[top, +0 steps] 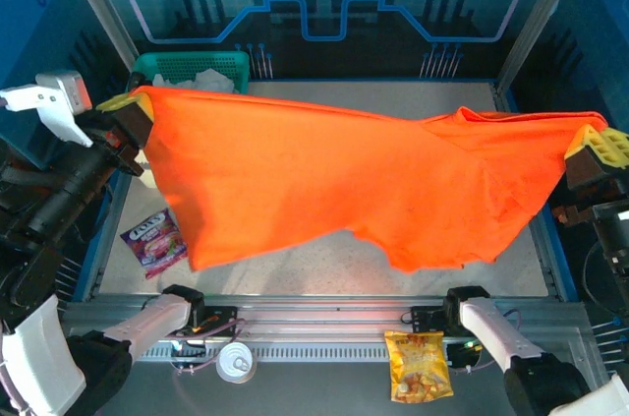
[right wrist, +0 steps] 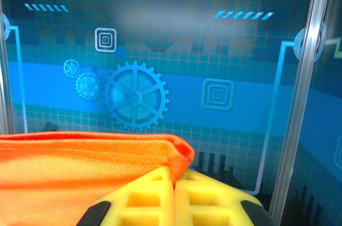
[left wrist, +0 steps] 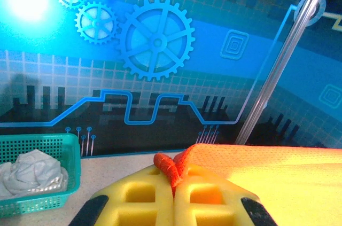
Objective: Fold and stack the t-shirts
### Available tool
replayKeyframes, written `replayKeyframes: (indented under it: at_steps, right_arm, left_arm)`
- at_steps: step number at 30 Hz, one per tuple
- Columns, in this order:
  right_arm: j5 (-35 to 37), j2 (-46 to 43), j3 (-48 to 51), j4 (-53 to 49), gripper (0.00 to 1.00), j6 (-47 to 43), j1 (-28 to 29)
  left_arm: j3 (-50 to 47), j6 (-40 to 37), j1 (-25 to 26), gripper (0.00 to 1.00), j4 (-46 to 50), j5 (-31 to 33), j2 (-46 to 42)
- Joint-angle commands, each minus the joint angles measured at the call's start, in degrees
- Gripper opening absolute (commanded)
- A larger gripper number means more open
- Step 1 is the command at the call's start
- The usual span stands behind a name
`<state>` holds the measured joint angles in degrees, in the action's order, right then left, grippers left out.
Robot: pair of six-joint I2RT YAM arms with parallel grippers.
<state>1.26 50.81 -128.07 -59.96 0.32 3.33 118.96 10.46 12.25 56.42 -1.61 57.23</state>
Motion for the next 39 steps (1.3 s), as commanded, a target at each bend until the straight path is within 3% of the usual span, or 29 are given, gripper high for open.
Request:
replayKeyframes:
  at_steps: [1, 5, 13, 20, 25, 31, 35, 39]
  right_arm:
    - [4.29, 4.5, -0.7, -0.85, 0.0, -2.83, 0.45]
    - [5.29, 8.45, 3.03, 2.25, 0.0, -6.36, 0.47]
    - [6.8, 19.62, 18.29, 14.1, 0.0, -13.77, 0.29]
    - [7.42, 42.78, 20.1, 25.57, 0.0, -14.05, -1.4]
    - [11.07, 67.66, 4.38, 25.64, 0.0, -11.8, -2.99]
    - [16.59, 95.68, -26.49, 20.24, 0.0, -9.5, -4.21]
    - [18.85, 99.19, -26.84, 25.98, 0.0, -9.17, -4.43]
    - [18.2, 94.12, -16.87, 31.02, 0.0, -6.26, -4.98]
  left_arm:
    - [1.54, -1.61, 0.05, 0.0, 0.7, 1.48, 3.22]
    - [-1.34, -2.38, -0.01, 0.0, -2.08, 1.26, 5.82]
    - [-20.42, -2.42, -0.03, 0.0, -17.04, 1.76, 12.16]
    - [-25.11, -2.46, -0.03, 0.0, -29.73, 4.33, 31.92]
    - [-15.69, -2.37, -0.2, 0.0, -34.18, 8.18, 53.29]
    - [10.15, -0.72, -1.83, 0.0, -29.66, 8.62, 79.26]
    - [25.34, -1.12, -2.49, 0.0, -25.56, 9.13, 89.99]
    - [26.18, -1.52, -2.67, 0.0, -26.85, 8.9, 91.37]
